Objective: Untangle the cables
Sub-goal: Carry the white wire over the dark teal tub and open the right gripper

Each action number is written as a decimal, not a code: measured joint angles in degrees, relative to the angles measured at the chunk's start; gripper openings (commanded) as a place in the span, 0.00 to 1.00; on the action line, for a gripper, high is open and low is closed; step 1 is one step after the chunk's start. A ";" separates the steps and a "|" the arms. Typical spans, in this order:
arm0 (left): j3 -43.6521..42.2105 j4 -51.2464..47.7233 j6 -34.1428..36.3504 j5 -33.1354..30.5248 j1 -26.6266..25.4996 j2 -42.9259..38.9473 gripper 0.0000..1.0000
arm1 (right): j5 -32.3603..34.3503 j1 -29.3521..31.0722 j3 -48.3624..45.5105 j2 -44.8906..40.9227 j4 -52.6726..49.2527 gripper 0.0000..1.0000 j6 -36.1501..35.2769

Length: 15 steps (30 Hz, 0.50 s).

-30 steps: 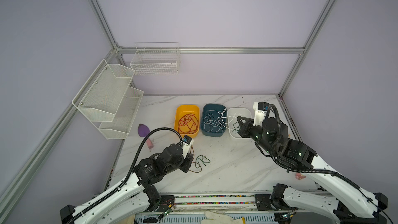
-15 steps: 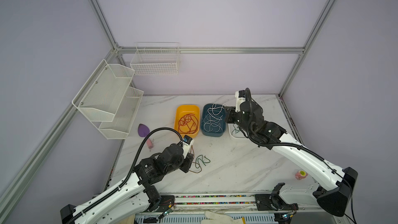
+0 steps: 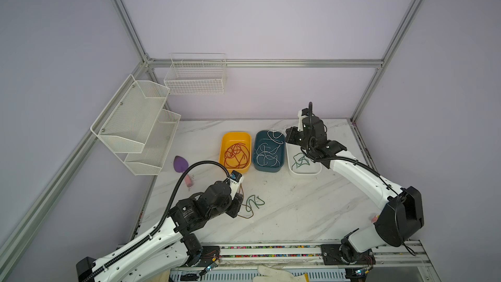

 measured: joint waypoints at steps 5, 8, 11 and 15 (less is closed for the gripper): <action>0.00 0.00 0.00 -0.04 0.00 0.00 0.00 | -2.62 -1.88 -0.39 4.37 2.05 0.00 0.42; 0.00 0.00 0.00 -0.20 0.00 0.02 0.00 | -4.09 -2.29 -0.39 7.67 3.34 0.00 0.61; 0.00 0.00 0.00 -0.22 0.00 0.02 0.00 | -6.25 -2.40 -0.59 11.02 4.81 0.00 0.94; 0.00 0.00 0.00 -0.24 0.00 0.02 0.00 | -7.96 -2.40 -1.31 14.32 6.21 0.00 1.60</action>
